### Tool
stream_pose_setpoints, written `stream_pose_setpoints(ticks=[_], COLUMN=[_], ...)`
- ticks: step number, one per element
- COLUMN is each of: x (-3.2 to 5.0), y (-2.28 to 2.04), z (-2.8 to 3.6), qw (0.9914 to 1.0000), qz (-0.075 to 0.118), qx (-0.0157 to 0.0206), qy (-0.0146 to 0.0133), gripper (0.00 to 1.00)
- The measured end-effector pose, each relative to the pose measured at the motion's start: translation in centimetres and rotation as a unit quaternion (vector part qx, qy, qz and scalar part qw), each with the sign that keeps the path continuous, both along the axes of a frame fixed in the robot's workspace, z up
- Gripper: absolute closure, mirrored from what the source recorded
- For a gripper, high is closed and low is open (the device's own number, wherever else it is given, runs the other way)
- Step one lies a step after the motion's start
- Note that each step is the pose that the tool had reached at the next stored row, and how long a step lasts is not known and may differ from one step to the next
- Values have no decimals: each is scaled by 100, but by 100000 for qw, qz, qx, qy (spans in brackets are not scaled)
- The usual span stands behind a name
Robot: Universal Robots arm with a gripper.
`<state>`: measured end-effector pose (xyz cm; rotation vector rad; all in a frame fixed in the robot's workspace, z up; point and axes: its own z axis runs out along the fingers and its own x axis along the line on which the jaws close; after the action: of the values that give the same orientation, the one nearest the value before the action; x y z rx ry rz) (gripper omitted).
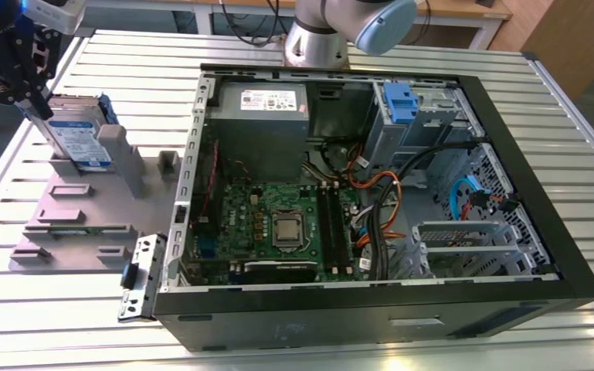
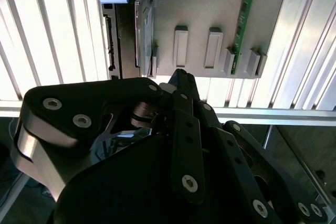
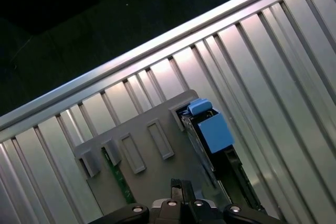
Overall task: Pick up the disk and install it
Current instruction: 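Pick up the disk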
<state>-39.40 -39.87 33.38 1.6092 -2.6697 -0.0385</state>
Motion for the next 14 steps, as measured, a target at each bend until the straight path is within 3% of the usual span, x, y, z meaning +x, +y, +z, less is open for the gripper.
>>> stream_pose_setpoints(ticks=[14], x=[0], y=[0], z=[0], qw=[99991], qz=[1306], qx=[-1], qy=[0], gripper=[89])
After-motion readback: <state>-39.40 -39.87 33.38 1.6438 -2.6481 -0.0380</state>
